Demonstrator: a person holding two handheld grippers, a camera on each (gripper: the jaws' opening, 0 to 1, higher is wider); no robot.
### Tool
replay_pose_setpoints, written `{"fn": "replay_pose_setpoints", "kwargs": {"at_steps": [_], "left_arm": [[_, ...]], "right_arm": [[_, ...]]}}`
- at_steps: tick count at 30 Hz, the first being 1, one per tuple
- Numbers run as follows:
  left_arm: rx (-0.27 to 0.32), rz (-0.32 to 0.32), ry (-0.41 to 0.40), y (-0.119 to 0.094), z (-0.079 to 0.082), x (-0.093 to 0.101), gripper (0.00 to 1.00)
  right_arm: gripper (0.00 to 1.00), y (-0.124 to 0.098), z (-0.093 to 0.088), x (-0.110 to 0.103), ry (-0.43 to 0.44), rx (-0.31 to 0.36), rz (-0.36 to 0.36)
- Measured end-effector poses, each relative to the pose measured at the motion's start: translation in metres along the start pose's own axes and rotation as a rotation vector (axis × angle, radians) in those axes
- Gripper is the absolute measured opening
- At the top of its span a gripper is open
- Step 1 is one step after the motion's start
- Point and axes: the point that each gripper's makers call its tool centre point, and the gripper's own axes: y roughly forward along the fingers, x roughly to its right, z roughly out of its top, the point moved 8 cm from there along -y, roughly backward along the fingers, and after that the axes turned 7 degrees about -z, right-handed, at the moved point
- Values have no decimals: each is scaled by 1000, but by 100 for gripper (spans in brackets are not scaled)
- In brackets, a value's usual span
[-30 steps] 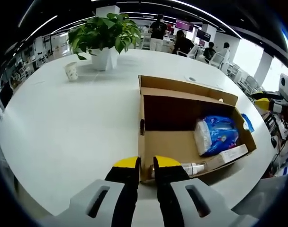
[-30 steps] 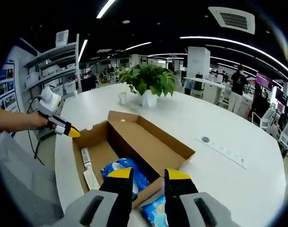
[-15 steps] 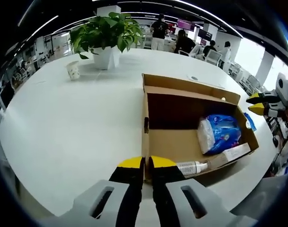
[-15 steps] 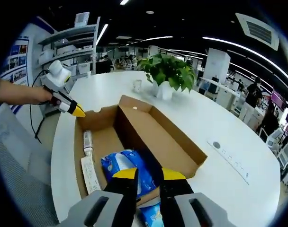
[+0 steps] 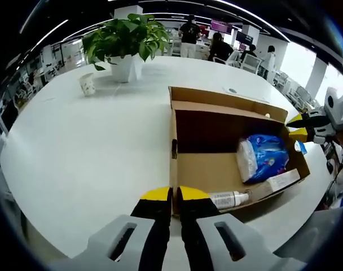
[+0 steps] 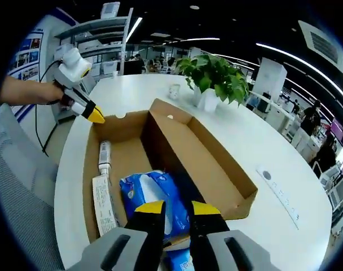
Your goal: Operate the shoe box by opening the lid, removing the specified soft item, and placing it in the target area until the item is outside and the box remains undamaged.
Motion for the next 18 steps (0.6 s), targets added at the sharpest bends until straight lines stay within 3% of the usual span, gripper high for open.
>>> {"fn": "replay_pose_setpoints", "kwargs": {"at_steps": [18], "left_arm": [[-2, 8, 7, -1, 0, 1, 1]], "right_arm": [[11, 28, -2, -7, -81, -59, 7]]}}
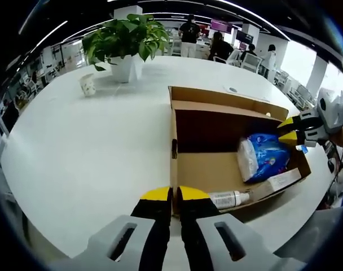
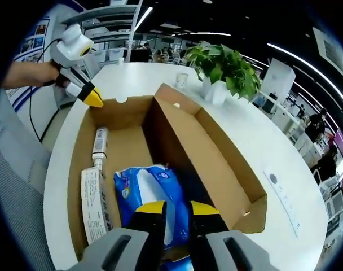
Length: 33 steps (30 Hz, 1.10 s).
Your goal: Operate the shoe box by opening the lid, removing the specified soft item, and placing it in the target area until the item is outside and the box remains undamaged.
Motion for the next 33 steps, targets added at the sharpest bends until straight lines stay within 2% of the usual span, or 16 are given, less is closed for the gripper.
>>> {"fn": "replay_pose_setpoints", "kwargs": {"at_steps": [6, 16, 18, 28, 33], "left_arm": [[0, -2, -2, 0, 1, -1, 1], [3, -3, -1, 4, 3, -6, 1], [2, -3, 1, 4, 3, -5, 1], [1, -3, -1, 6, 2, -7, 1], [2, -4, -1, 4, 2, -5, 1]], "right_arm": [[10, 11, -2, -3, -48, -38, 2], [2, 21, -4, 1, -70, -59, -29], [0, 22, -4, 1, -59, -59, -26], [0, 20, 3, -2, -92, -26, -35], [0, 19, 9, -4, -79, -8, -31]]}}
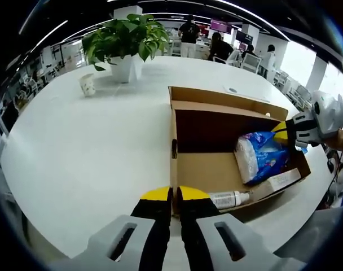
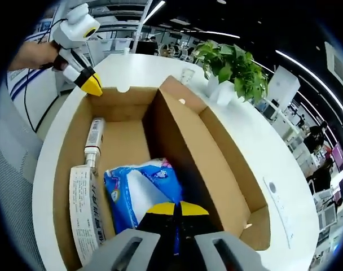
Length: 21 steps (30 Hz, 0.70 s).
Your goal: Operate the shoe box by opening the lid, removing the specified soft item, and placing it in the target area until the item is outside and the box remains undamaged.
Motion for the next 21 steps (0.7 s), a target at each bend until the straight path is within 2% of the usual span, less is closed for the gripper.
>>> {"fn": "replay_pose_setpoints", "kwargs": {"at_steps": [21], "left_arm": [[3, -1, -1, -1, -2, 2, 1]], "right_arm": [[0, -15, 25, -9, -9, 71, 9]]}}
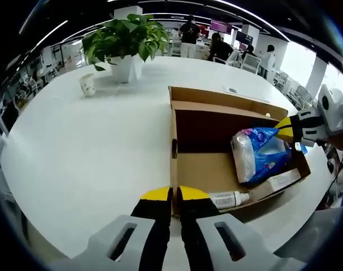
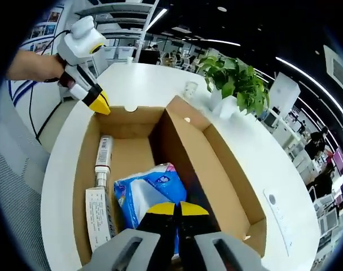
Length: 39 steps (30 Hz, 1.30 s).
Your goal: Operate the shoe box by opening the lid, removing the specified soft item, and placing it in the target area until the item is outside and the box remains undamaged.
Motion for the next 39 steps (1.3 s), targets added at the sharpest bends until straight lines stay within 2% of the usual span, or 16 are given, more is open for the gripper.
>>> {"fn": "replay_pose_setpoints", "kwargs": {"at_steps": [25, 30, 39], "left_arm": [[0, 10, 14, -1, -2, 2, 1], [1, 12, 18, -2, -3, 2, 1], [1, 14, 22, -3, -3, 3, 1]], "right_arm": [[0, -34, 47, 8, -16, 124, -33], [0, -45, 52, 12, 17, 146, -35], [0, -64, 58, 19, 26, 174, -60]]}}
